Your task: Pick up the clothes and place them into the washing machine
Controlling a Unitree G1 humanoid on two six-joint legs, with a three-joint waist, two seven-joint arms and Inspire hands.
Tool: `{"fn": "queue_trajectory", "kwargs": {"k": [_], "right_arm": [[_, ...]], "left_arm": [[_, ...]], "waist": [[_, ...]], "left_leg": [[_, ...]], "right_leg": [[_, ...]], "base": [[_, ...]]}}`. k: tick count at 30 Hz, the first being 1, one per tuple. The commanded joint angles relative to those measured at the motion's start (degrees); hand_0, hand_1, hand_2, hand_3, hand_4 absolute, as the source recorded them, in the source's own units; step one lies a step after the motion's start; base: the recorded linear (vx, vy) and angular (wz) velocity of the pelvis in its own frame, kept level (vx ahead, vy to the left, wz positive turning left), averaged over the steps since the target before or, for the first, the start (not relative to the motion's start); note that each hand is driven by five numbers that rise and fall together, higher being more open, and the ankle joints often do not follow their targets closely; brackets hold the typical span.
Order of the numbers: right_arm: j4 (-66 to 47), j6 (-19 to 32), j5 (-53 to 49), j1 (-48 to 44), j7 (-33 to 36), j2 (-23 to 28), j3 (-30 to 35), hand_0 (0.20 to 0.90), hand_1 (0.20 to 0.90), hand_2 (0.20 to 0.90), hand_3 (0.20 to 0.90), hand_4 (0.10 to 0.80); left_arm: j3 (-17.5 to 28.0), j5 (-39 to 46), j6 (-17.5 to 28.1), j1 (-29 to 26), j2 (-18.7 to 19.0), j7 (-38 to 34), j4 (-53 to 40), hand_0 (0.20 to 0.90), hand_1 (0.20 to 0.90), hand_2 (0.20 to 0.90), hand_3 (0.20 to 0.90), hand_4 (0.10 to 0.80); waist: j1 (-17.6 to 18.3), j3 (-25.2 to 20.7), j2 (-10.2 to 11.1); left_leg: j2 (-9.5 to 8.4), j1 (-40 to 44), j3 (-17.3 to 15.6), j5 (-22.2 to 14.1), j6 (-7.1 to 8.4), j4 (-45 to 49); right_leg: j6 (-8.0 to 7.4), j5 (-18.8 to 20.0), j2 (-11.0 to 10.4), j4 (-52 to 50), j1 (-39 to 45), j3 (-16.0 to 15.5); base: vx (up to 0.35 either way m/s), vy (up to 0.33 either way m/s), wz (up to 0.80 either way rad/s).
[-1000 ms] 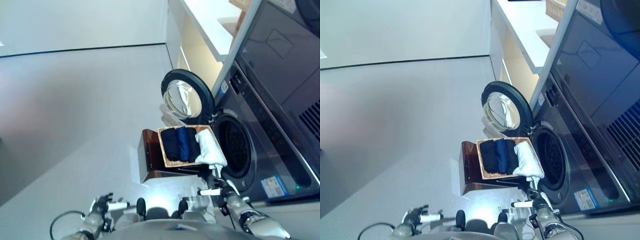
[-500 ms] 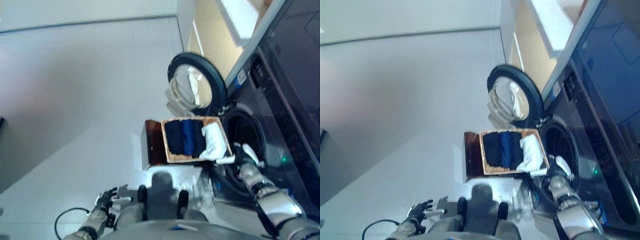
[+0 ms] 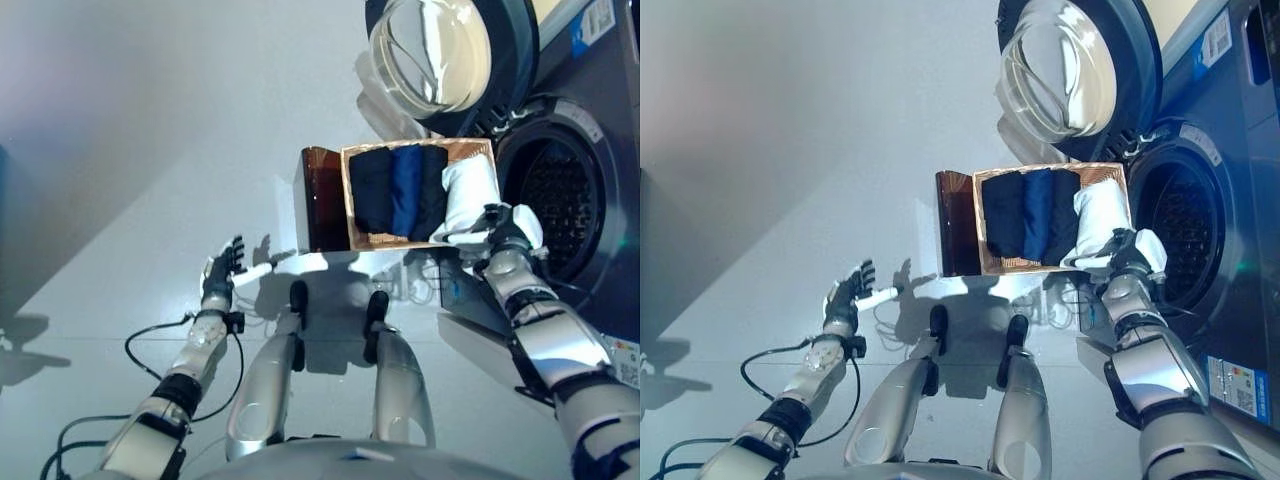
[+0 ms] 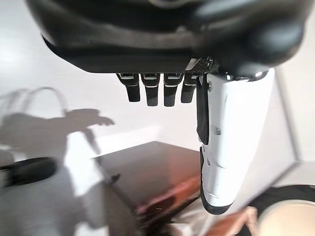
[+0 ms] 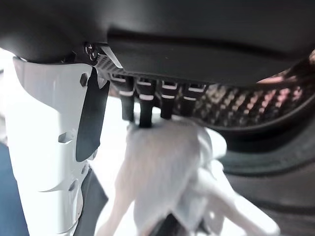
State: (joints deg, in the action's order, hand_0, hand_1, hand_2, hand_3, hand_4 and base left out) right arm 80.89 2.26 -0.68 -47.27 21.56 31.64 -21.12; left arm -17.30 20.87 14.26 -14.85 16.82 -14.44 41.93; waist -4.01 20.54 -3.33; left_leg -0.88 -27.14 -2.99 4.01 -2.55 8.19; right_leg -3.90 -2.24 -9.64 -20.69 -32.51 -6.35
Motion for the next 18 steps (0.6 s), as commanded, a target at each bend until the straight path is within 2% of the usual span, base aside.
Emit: {"fn": "queue_trajectory", "kwargs": {"k": [1, 12, 16, 18], "right_arm": [[0.9, 0.7, -0.9, -4.2, 4.5, 5.0, -4.6, 0.900, 0.900, 0.900, 0.900, 0.800], [3.7, 0.4, 0.3, -7.2, 4.9, 7.7, -6.1, 0.900, 0.900, 0.900, 0.900, 0.800], [2.7, 1.3, -0.4, -6.8, 7.1, 9.2, -4.2, 0.900, 0.900, 0.900, 0.900, 0.800], [2.5, 1.5, -1.2, -6.8, 6.9, 9.4, -3.9, 0.900, 0.900, 0.900, 0.900, 0.800]], "left_arm": [[1.1, 0.4, 3.1, 2.4, 1.9, -1.8, -2.5, 0.900, 0.900, 0.900, 0.900, 0.800], [-1.0, 0.7, 2.6, 3.9, 1.1, -0.7, -0.1, 0.900, 0.900, 0.900, 0.900, 0.800], [-1.8, 1.0, 2.9, 4.4, 0.7, -1.1, -0.8, 0.900, 0.900, 0.900, 0.900, 0.800], [-2.8, 1.2, 2.6, 4.2, 0.4, -1.0, 1.0, 0.900, 0.900, 0.900, 0.900, 0.800]], "waist": [[-0.6, -3.8, 0.2], [-1.1, -3.9, -0.3], [-1.1, -3.5, -0.8], [-1.0, -4.1, -0.3]], "left_leg": [[-0.19, -2.6, 1.2, -7.7, 3.93, 9.1], [-0.81, -0.2, 1.0, -6.5, 3.25, 4.5], [-0.86, 0.2, 1.5, -5.8, 3.19, 3.6], [-0.81, 1.5, 1.8, -5.9, 3.02, 2.7]], "right_leg": [[-1.71, 1.0, -0.8, 0.4, 3.5, -1.2], [-1.74, 2.2, -0.3, 3.4, 4.3, -0.2], [-1.60, 2.5, 0.1, 4.2, 4.8, -0.3], [-1.59, 2.4, 0.5, 4.9, 6.0, -0.2]], "base": [[0.076, 0.036, -0.16], [0.027, 0.016, -0.05], [0.035, -0.006, -0.05], [0.095, -0.014, -0.02]]}}
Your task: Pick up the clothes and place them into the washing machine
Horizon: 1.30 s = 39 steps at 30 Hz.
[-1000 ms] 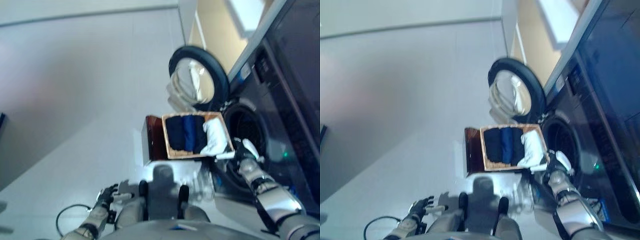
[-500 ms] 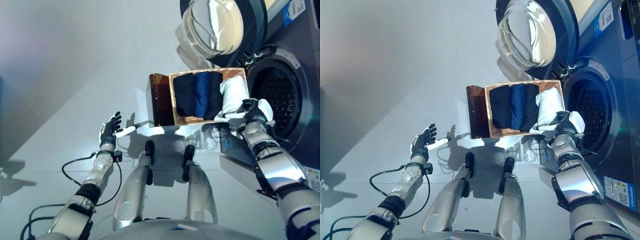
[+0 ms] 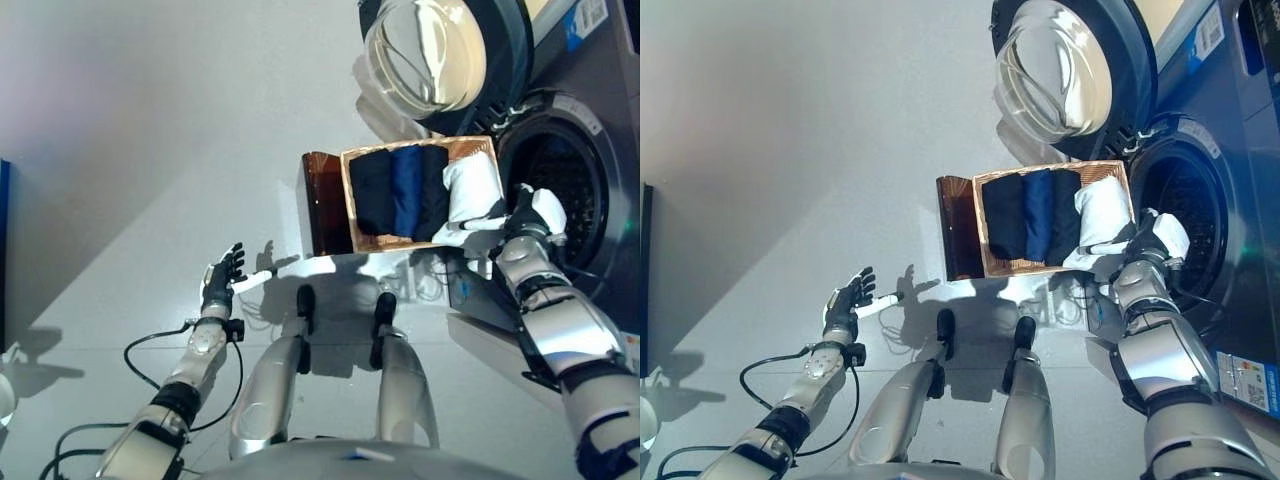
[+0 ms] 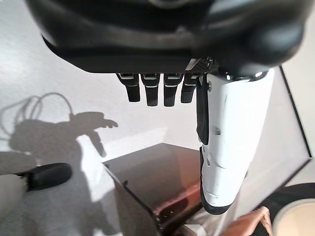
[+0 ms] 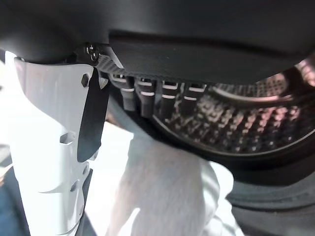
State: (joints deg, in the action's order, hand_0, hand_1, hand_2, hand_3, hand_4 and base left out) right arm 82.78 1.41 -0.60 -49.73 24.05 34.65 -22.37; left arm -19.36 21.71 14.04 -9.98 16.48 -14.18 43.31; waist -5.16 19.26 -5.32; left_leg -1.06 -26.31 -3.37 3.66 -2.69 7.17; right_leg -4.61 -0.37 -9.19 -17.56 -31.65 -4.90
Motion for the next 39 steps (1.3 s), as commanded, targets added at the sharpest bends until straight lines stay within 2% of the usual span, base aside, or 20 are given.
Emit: {"fn": "queue_trajectory", "kwargs": {"k": [1, 7, 12, 18, 19, 20, 21, 30, 35, 36, 37, 38, 39], "right_arm": [[0.7, 2.3, -1.5, -4.3, 4.2, 6.3, -2.9, 0.900, 0.900, 0.900, 0.900, 0.800], [1.6, 1.8, -1.9, -5.1, 3.1, 7.1, -3.5, 0.900, 0.900, 0.900, 0.900, 0.800], [2.5, 1.6, -2.3, -6.4, 3.3, 8.4, -4.1, 0.900, 0.900, 0.900, 0.900, 0.800], [3.3, 1.8, -3.5, -8.3, 5.3, 9.5, -4.5, 0.900, 0.900, 0.900, 0.900, 0.800], [3.4, 1.7, -3.6, -8.4, 5.5, 9.8, -4.5, 0.900, 0.900, 0.900, 0.900, 0.800], [3.4, 1.7, -3.6, -8.5, 5.5, 9.8, -4.5, 0.900, 0.900, 0.900, 0.900, 0.800], [3.8, 1.6, -4.0, -9.0, 5.8, 9.9, -4.9, 0.900, 0.900, 0.900, 0.900, 0.800], [4.6, 1.4, -4.6, -12.0, 6.3, 9.9, -6.9, 0.900, 0.900, 0.900, 0.900, 0.800], [5.2, 1.0, -4.7, -13.9, 5.9, 9.8, -8.0, 0.900, 0.900, 0.900, 0.900, 0.800], [5.3, 0.9, -4.6, -14.3, 5.8, 9.9, -8.4, 0.831, 0.831, 0.831, 0.831, 0.751], [5.3, 0.9, -4.6, -14.4, 5.8, 9.9, -8.5, 0.831, 0.831, 0.831, 0.831, 0.751], [5.7, 0.7, -4.3, -14.7, 5.7, 9.9, -8.9, 0.565, 0.565, 0.565, 0.565, 0.561], [6.0, 0.5, -4.0, -15.3, 5.5, 10.0, -9.4, 0.260, 0.260, 0.260, 0.260, 0.343]], "left_arm": [[-0.8, 0.5, 2.9, -1.0, 0.8, -1.3, 0.1, 0.900, 0.900, 0.900, 0.900, 0.800], [-1.1, 0.4, 2.8, -1.1, 1.2, -1.3, -1.9, 0.900, 0.900, 0.900, 0.900, 0.800], [-1.2, 0.7, 2.9, 0.0, 1.8, -0.9, -7.3, 0.900, 0.900, 0.900, 0.900, 0.800], [1.0, 1.7, 4.6, 1.0, 3.1, -2.7, -18.7, 0.900, 0.900, 0.900, 0.900, 0.800], [1.3, 1.6, 4.9, 1.4, 3.2, -3.0, -20.7, 0.900, 0.900, 0.900, 0.900, 0.800], [1.4, 1.5, 4.9, 1.4, 3.2, -3.0, -20.8, 0.900, 0.900, 0.900, 0.900, 0.800], [1.9, 1.5, 5.5, 2.0, 3.4, -3.4, -24.2, 0.900, 0.900, 0.900, 0.900, 0.800], [4.3, 0.4, 7.4, 1.8, 3.9, -6.4, -34.8, 0.900, 0.900, 0.900, 0.900, 0.800], [4.9, -0.4, 7.7, 2.0, 4.5, -6.9, -38.6, 0.900, 0.900, 0.900, 0.900, 0.800], [5.0, -0.4, 7.8, 2.0, 4.4, -7.0, -38.9, 0.900, 0.900, 0.900, 0.900, 0.800], [5.0, -0.4, 7.8, 2.0, 4.4, -7.0, -38.9, 0.900, 0.900, 0.900, 0.900, 0.800], [5.0, -0.5, 7.9, 2.2, 4.4, -7.0, -39.4, 0.900, 0.900, 0.900, 0.900, 0.800], [5.2, -0.3, 7.9, 2.1, 4.3, -7.2, -39.9, 0.900, 0.900, 0.900, 0.900, 0.800]], "waist": [[0.1, -3.0, 1.8], [-0.3, -3.2, 1.9], [-1.0, -1.9, 0.9], [-1.7, -0.9, -0.4], [-1.7, -1.1, -0.5], [-1.7, -1.0, -0.5], [-2.0, -1.1, -0.8], [-3.1, -1.2, -1.8], [-3.9, -1.3, -2.4], [-4.1, -1.3, -2.4], [-4.1, -1.4, -2.4], [-4.3, -1.4, -2.5], [-4.5, -1.2, -2.7]], "left_leg": [[-0.62, 0.8, 2.1, -5.5, 3.16, 3.4], [-0.72, 0.6, 2.1, -4.2, 3.28, 1.3], [-1.13, -2.2, 2.2, -4.2, 3.04, 2.7], [-2.07, -9.2, 2.9, -5.8, 2.46, 8.3], [-2.23, -9.3, 3.4, -8.0, 2.61, 9.5], [-2.12, -10.1, 3.0, -6.2, 2.38, 9.3], [-2.43, -10.6, 3.8, -8.3, 2.47, 10.3], [-3.00, -14.1, 4.5, -8.1, 2.12, 10.6], [-3.35, -15.3, 5.3, -7.0, 2.46, 9.5], [-3.44, -15.5, 5.3, -6.9, 2.46, 9.3], [-3.44, -15.5, 5.3, -6.9, 2.46, 9.3], [-3.63, -15.9, 5.4, -6.8, 2.39, 9.3], [-3.78, -16.3, 5.6, -6.7, 2.37, 9.3]], "right_leg": [[-0.90, 0.6, 0.0, 2.1, 5.2, -1.6], [-0.81, 1.6, 0.0, 3.6, 4.5, -1.3], [-0.51, 1.5, 0.1, 2.4, 2.0, -1.0], [0.24, -0.4, -0.3, -3.3, -4.3, -0.5], [-0.09, -2.4, -0.4, -4.8, -4.5, -0.2], [0.31, -0.7, -0.5, -4.2, -5.1, -0.5], [0.00, -3.1, -0.7, -6.5, -6.0, -0.2], [0.34, -4.1, -1.5, -9.0, -10.1, -0.4], [0.57, -4.5, -1.7, -9.4, -11.6, -0.6], [0.64, -4.6, -1.7, -9.5, -11.9, -0.7], [0.64, -4.6, -1.7, -9.5, -12.0, -0.7], [0.68, -4.6, -1.7, -9.8, -12.4, -0.6], [0.71, -4.8, -1.8, -10.1, -12.8, -0.6]], "base": [[0.068, -0.012, -0.02], [0.003, -0.001, -0.04], [-0.023, 0.001, -0.02], [-0.028, -0.003, 0.03], [-0.013, 0.008, 0.04], [0.081, 0.005, 0.05], [0.000, 0.000, 0.00], [0.013, -0.001, 0.07], [0.000, -0.005, 0.03], [-0.006, -0.008, 0.13], [-0.002, -0.004, 0.15], [-0.008, -0.005, 0.10], [-0.014, -0.007, 0.07]]}}
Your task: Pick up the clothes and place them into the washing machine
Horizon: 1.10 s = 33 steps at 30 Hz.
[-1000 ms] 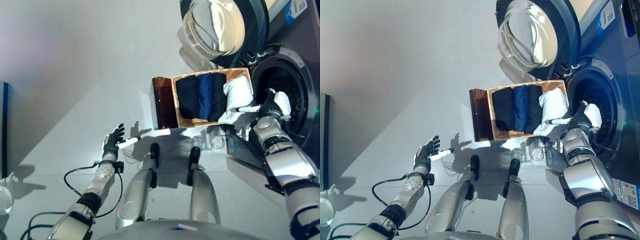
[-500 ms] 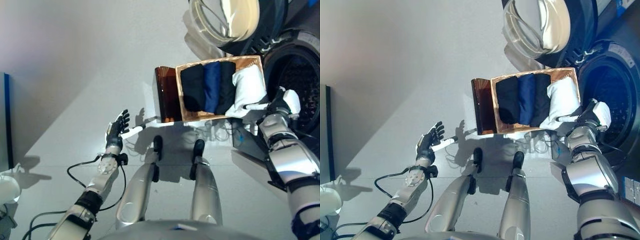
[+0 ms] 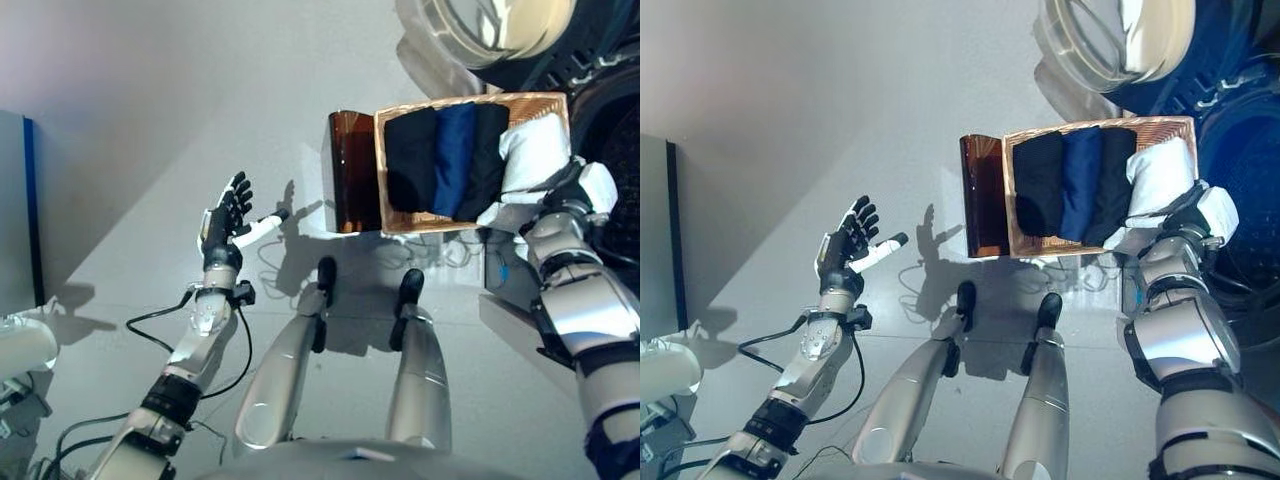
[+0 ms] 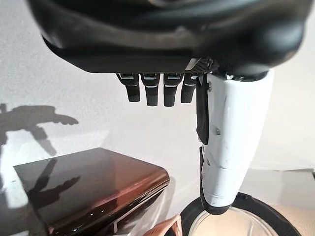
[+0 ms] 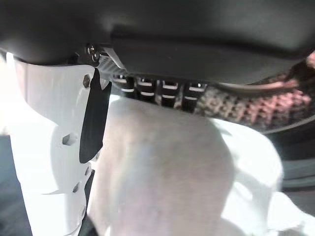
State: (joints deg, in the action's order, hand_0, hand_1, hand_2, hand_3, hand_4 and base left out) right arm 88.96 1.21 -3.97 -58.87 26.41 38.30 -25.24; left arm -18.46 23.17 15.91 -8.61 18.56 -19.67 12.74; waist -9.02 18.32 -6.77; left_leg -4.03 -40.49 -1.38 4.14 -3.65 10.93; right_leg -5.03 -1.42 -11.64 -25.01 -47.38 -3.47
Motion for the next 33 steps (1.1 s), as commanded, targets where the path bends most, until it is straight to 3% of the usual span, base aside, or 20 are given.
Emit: {"fn": "queue_trajectory", "kwargs": {"k": [1, 17, 25, 27, 28, 29, 33], "right_arm": [[0.0, 0.5, -0.4, -6.4, 3.1, 6.5, -6.7, 0.200, 0.200, 0.200, 0.200, 0.300], [0.0, 0.5, -1.4, -6.4, 2.9, 5.6, -6.2, 0.200, 0.200, 0.200, 0.200, 0.300], [-2.2, 2.5, -7.6, -4.3, 3.8, 5.0, -1.6, 0.200, 0.200, 0.200, 0.200, 0.300], [-5.2, 5.0, -12.8, -3.1, 4.0, 4.1, 1.5, 0.200, 0.200, 0.200, 0.200, 0.300], [-8.5, 8.1, -19.7, -1.3, 3.7, 3.1, 5.3, 0.200, 0.200, 0.200, 0.200, 0.300], [-8.6, 8.1, -19.7, -1.1, 3.7, 3.1, 5.4, 0.200, 0.200, 0.200, 0.200, 0.300], [-14.1, 15.8, -40.0, 4.7, 1.7, -2.7, 17.7, 0.200, 0.200, 0.200, 0.200, 0.300]], "left_arm": [[4.3, -1.8, 6.0, 0.8, 2.2, -1.7, -9.7, 0.900, 0.900, 0.900, 0.900, 0.800], [6.0, -0.5, 6.9, 1.8, 2.2, -2.3, -10.3, 0.900, 0.900, 0.900, 0.900, 0.800], [6.4, 1.2, 7.3, 2.6, 2.0, -1.7, -9.2, 0.900, 0.900, 0.900, 0.900, 0.800], [6.7, 1.8, 7.8, 2.4, 1.8, -1.6, -8.4, 0.900, 0.900, 0.900, 0.900, 0.800], [7.1, 2.4, 8.3, 2.1, 1.7, -1.6, -8.1, 0.900, 0.900, 0.900, 0.900, 0.800], [7.1, 2.4, 8.3, 2.1, 1.8, -1.5, -8.1, 0.900, 0.900, 0.900, 0.900, 0.800], [7.7, 3.6, 8.7, 2.0, 1.0, -0.8, -6.3, 0.900, 0.900, 0.900, 0.900, 0.800]], "waist": [[-0.8, -0.2, -1.5], [-1.2, -0.4, -2.4], [-0.4, -0.5, -2.1], [0.2, -0.7, -1.7], [0.8, -0.5, -1.6], [0.7, -0.5, -1.5], [1.6, -0.7, -1.5]], "left_leg": [[-0.90, -2.5, 3.7, -7.1, 3.30, 5.6], [-1.64, -1.9, 4.1, -5.5, 3.61, 3.0], [-0.96, 0.7, 3.5, -4.7, 3.82, 0.7], [-0.77, 1.4, 3.1, -4.6, 3.85, 0.2], [-0.31, 1.2, 2.1, -3.1, 3.58, -0.2], [-0.29, 1.3, 2.1, -3.1, 3.57, -0.2], [0.00, 2.1, 1.5, -3.5, 3.29, -0.3]], "right_leg": [[1.21, -3.8, 0.7, -2.9, 2.7, -2.0], [1.49, -3.2, 0.6, -1.8, 2.4, -1.1], [1.35, -1.8, 1.3, 1.8, 5.0, -0.7], [1.24, -1.1, 1.6, 3.3, 5.8, -0.3], [1.52, 1.0, 1.9, 4.7, 5.9, -0.3], [1.52, 1.0, 1.9, 4.8, 6.0, -0.3], [1.35, 1.4, 2.1, 6.2, 6.7, 0.5]], "base": [[-0.018, -0.005, 0.08], [0.001, 0.004, 0.03], [0.008, 0.007, -0.05], [-0.040, 0.016, -0.19], [-0.099, 0.014, -0.25], [-0.105, 0.015, -0.23], [0.002, 0.007, -0.23]]}}
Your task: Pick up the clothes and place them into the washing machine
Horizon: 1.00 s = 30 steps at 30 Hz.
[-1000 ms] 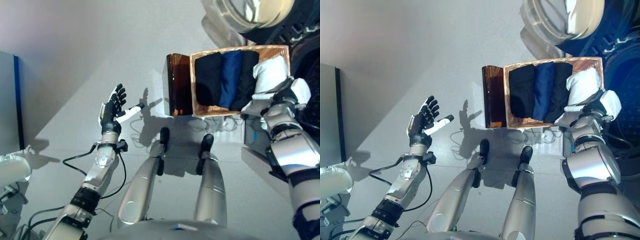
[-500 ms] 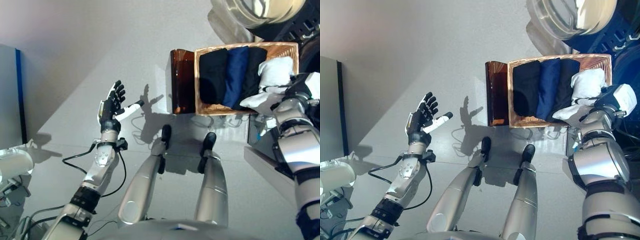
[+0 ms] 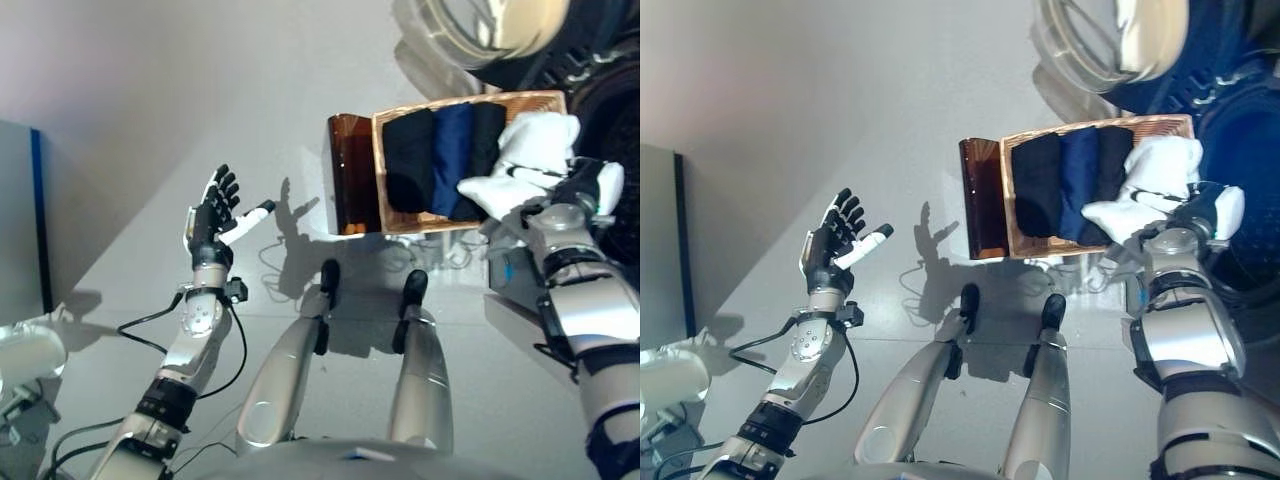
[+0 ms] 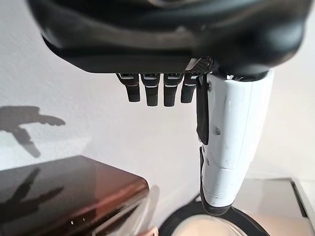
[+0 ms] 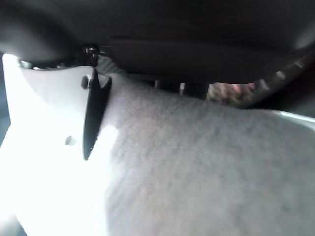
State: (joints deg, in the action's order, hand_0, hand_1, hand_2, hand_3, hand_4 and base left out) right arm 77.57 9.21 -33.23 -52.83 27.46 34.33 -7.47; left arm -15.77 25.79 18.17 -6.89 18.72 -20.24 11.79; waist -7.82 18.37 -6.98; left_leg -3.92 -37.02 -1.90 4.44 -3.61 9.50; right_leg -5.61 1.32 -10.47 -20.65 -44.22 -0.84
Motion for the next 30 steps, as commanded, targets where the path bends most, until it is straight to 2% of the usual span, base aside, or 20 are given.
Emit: {"fn": "queue_trajectory", "kwargs": {"k": [1, 2, 4, 5, 6, 8, 9, 10, 11, 12, 13, 15, 17, 19, 23, 26, 30], "right_arm": [[-2.7, 7.8, -10.8, -1.2, 0.6, 1.2, 0.0, 0.200, 0.200, 0.200, 0.200, 0.300], [-6.7, 11.6, -20.1, 1.8, -2.0, -2.5, 4.6, 0.200, 0.200, 0.200, 0.200, 0.300], [-12.2, 16.1, -30.9, 6.0, -5.9, -8.6, 9.7, 0.200, 0.200, 0.200, 0.200, 0.300], [-12.5, 16.3, -31.3, 6.5, -6.2, -8.8, 9.9, 0.200, 0.200, 0.200, 0.200, 0.300], [-14.5, 19.1, -40.2, 9.0, -10.0, -14.1, 14.0, 0.200, 0.200, 0.200, 0.200, 0.300], [-17.5, 20.7, -46.0, 11.7, -14.2, -18.9, 15.8, 0.200, 0.200, 0.200, 0.200, 0.300], [-17.5, 20.7, -46.0, 11.7, -14.2, -18.9, 15.8, 0.200, 0.200, 0.200, 0.200, 0.300], [-18.2, 22.4, -50.5, 13.2, -16.6, -21.9, 17.5, 0.200, 0.200, 0.200, 0.200, 0.300], [-18.4, 23.6, -51.6, 13.1, -16.9, -22.8, 17.7, 0.200, 0.200, 0.200, 0.200, 0.300], [-18.6, 23.8, -51.7, 13.3, -17.0, -22.9, 17.6, 0.200, 0.200, 0.200, 0.200, 0.300], [-19.3, 24.8, -52.6, 13.0, -17.5, -24.1, 17.9, 0.200, 0.200, 0.200, 0.200, 0.300], [-19.8, 26.0, -53.4, 12.5, -17.9, -24.8, 18.3, 0.200, 0.200, 0.200, 0.200, 0.300], [-20.4, 27.1, -53.5, 11.4, -17.6, -25.1, 18.1, 0.200, 0.200, 0.200, 0.200, 0.300], [-20.2, 27.3, -53.0, 10.9, -17.6, -24.7, 17.8, 0.200, 0.200, 0.200, 0.200, 0.300], [-22.3, 28.7, -52.7, 9.5, -18.2, -23.9, 16.6, 0.200, 0.200, 0.200, 0.200, 0.300], [-22.3, 29.2, -52.7, 8.7, -17.9, -23.3, 16.7, 0.200, 0.200, 0.200, 0.200, 0.300], [-21.0, 30.2, -51.4, 4.7, -16.1, -19.9, 17.9, 0.200, 0.200, 0.200, 0.200, 0.300]], "left_arm": [[5.0, 1.0, 6.5, 0.3, 0.9, -0.2, -5.3, 0.900, 0.900, 0.900, 0.900, 0.800], [5.7, 1.4, 6.8, 0.1, -0.1, -0.1, -5.2, 0.900, 0.900, 0.900, 0.900, 0.800], [5.4, 1.8, 6.9, -0.2, -1.2, 0.2, -4.5, 0.900, 0.900, 0.900, 0.900, 0.800], [5.3, 1.9, 6.9, -0.1, -0.9, 0.3, -4.4, 0.900, 0.900, 0.900, 0.900, 0.800], [4.6, 3.3, 6.7, -0.4, -2.5, 1.0, -3.2, 0.900, 0.900, 0.900, 0.900, 0.800], [4.3, 4.4, 7.1, -0.3, -4.0, 1.5, -2.3, 0.900, 0.900, 0.900, 0.900, 0.800], [4.3, 4.4, 7.1, -0.3, -4.0, 1.5, -2.3, 0.900, 0.900, 0.900, 0.900, 0.800], [4.1, 5.6, 7.4, -0.1, -5.2, 2.2, -1.3, 0.900, 0.900, 0.900, 0.900, 0.800], [4.2, 6.3, 7.6, -0.2, -5.6, 2.2, -0.7, 0.900, 0.900, 0.900, 0.900, 0.800], [4.1, 6.4, 7.7, -0.2, -5.6, 2.3, -0.6, 0.900, 0.900, 0.900, 0.900, 0.800], [4.0, 7.1, 8.1, -0.1, -6.1, 2.4, -0.9, 0.900, 0.900, 0.900, 0.900, 0.800], [3.7, 7.0, 8.4, 0.2, -6.0, 2.7, -1.6, 0.900, 0.900, 0.900, 0.900, 0.800], [3.5, 6.9, 8.6, 0.6, -5.6, 2.6, -2.5, 0.900, 0.900, 0.900, 0.900, 0.800], [3.3, 6.4, 8.5, 0.4, -5.3, 2.4, -2.6, 0.900, 0.900, 0.900, 0.900, 0.800], [3.4, 4.7, 8.2, 0.0, -4.3, 1.5, -3.1, 0.900, 0.900, 0.900, 0.900, 0.800], [3.8, 4.2, 8.0, 0.3, -4.0, 1.4, -3.3, 0.900, 0.900, 0.900, 0.900, 0.800], [4.4, 4.2, 8.0, 1.1, -3.2, 1.7, -3.6, 0.900, 0.900, 0.900, 0.900, 0.800]], "waist": [[0.4, -0.8, -1.2], [0.9, -0.7, -1.6], [1.3, -0.9, -1.8], [1.2, -1.0, -1.6], [1.5, -1.3, -2.0], [1.7, -1.5, -2.3], [1.7, -1.5, -2.3], [1.8, -1.8, -2.7], [1.7, -2.2, -2.9], [1.8, -1.8, -3.0], [1.6, -2.2, -3.6], [1.5, -1.7, -4.2], [1.1, -1.9, -4.5], [1.1, -1.7, -4.5], [1.4, -1.1, -4.5], [1.7, -1.0, -4.4], [1.4, -1.3, -4.7]], "left_leg": [[-0.10, -1.4, 2.0, -3.9, 3.25, 1.1], [-0.09, -1.4, 1.9, -4.0, 3.10, 1.3], [-0.17, -1.4, 1.9, -4.3, 2.98, 1.6], [-0.18, -1.4, 1.9, -4.3, 2.98, 1.6], [-0.34, -1.4, 2.0, -4.6, 2.87, 2.0], [-0.37, -1.5, 1.8, -4.8, 2.71, 2.3], [-0.37, -1.5, 1.8, -4.8, 2.71, 2.3], [-0.43, -1.6, 1.6, -5.1, 2.59, 2.7], [-0.58, -1.2, 2.2, -6.5, 2.73, 2.9], [-0.46, -1.8, 1.6, -5.3, 2.57, 3.2], [-0.66, -1.5, 2.1, -6.7, 2.69, 3.5], [-0.60, -2.7, 1.4, -5.6, 2.44, 4.6], [-0.76, -2.9, 2.1, -7.8, 2.28, 6.5], [-0.83, -3.9, 2.0, -8.6, 2.08, 8.7], [-0.85, -8.0, 2.1, -12.2, 1.76, 17.5], [-0.85, -9.1, 2.1, -13.6, 1.59, 20.6], [-0.67, -10.1, 2.2, -14.9, 1.56, 22.8]], "right_leg": [[1.93, -1.3, 1.0, 1.8, 3.6, -2.1], [1.90, -1.2, 1.0, 2.1, 3.6, -1.8], [1.96, -1.4, 1.1, 2.0, 3.6, -1.6], [1.96, -1.5, 1.1, 2.0, 3.7, -1.6], [2.03, -1.8, 1.0, 1.8, 3.7, -1.3], [2.14, -2.0, 1.1, 1.7, 3.6, -1.1], [2.14, -2.0, 1.1, 1.7, 3.6, -1.1], [2.23, -2.1, 1.1, 1.6, 3.5, -0.9], [1.97, -3.5, 1.2, 1.4, 4.0, -0.2], [2.26, -2.3, 1.1, 1.3, 3.5, -0.8], [2.06, -3.6, 1.3, 1.2, 3.8, 0.0], [2.44, -2.6, 1.3, 0.7, 2.9, -0.3], [2.37, -4.7, 1.6, -1.3, 2.7, 0.5], [2.56, -5.2, 1.8, -2.7, 2.0, 0.8], [3.45, -8.5, 2.3, -10.7, -1.4, 1.2], [3.83, -9.7, 2.3, -13.6, -2.2, 1.4], [4.05, -11.0, 2.2, -15.7, -3.0, 1.0]], "base": [[-0.002, 0.002, -0.23], [0.002, -0.003, -0.17], [0.004, -0.005, -0.11], [0.018, 0.007, -0.06], [0.016, 0.010, -0.04], [0.008, 0.015, -0.07], [0.006, 0.011, -0.10], [0.112, -0.005, -0.06], [0.008, 0.000, -0.06], [0.097, 0.000, -0.02], [-0.115, 0.012, -0.03], [-0.011, 0.004, -0.02], [0.074, -0.007, 0.02], [-0.028, -0.008, 0.05], [-0.031, -0.026, 0.01], [-0.005, -0.012, 0.03], [0.004, -0.038, 0.02]]}}
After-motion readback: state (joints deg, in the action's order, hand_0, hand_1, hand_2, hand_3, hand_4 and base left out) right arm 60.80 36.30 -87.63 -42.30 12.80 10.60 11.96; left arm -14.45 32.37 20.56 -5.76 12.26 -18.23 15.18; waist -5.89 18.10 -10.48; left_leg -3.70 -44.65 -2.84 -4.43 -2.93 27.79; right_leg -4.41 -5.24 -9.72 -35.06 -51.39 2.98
